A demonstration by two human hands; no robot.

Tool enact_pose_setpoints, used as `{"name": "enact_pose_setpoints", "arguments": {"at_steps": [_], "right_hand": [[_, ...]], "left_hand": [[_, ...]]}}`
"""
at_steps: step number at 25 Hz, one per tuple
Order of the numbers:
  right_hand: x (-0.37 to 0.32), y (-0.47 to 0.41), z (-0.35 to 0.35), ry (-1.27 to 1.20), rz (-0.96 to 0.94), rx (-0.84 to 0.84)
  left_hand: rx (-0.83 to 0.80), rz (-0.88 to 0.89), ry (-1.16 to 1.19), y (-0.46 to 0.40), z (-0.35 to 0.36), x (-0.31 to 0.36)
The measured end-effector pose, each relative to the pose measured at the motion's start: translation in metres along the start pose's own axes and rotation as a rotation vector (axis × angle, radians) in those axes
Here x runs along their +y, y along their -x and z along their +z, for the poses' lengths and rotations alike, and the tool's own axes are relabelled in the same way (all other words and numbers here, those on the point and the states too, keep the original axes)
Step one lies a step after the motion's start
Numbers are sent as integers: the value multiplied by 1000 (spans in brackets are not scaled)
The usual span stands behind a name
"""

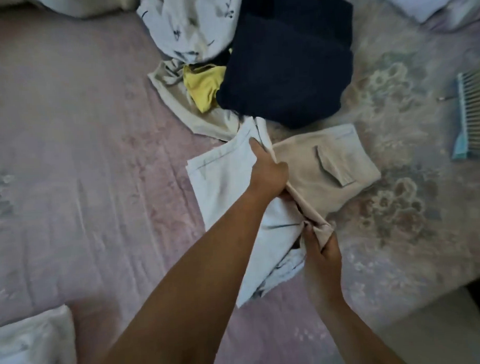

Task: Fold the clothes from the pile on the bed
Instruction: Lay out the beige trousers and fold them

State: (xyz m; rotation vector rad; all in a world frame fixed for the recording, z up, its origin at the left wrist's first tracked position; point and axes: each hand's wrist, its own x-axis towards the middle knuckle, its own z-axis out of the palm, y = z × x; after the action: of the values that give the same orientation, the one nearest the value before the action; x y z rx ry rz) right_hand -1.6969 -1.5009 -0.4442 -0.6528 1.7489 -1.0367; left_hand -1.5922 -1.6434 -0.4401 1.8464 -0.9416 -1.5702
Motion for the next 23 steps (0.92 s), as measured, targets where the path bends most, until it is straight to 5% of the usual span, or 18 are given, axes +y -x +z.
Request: {"name": "enact_pose_setpoints", "arguments": {"at_steps": [7,12,15,18,23], "right_hand": [[33,-80,-54,234,89,-14],[33,-100,-43,760,-357,68],[16,-122,-29,906,-521,-11],[3,-142,-11,1045,-332,-205],[-1,-148,4,1313,-123,-177]], "left_hand": [[-127,-123,-182,-34,75,-16],[324,557,-978,-13,47,-85],[250,531,-1174,-18,36,-114],[147,475,-1249,-18,27,-128],[121,543,-1250,-2,16,-148]]}}
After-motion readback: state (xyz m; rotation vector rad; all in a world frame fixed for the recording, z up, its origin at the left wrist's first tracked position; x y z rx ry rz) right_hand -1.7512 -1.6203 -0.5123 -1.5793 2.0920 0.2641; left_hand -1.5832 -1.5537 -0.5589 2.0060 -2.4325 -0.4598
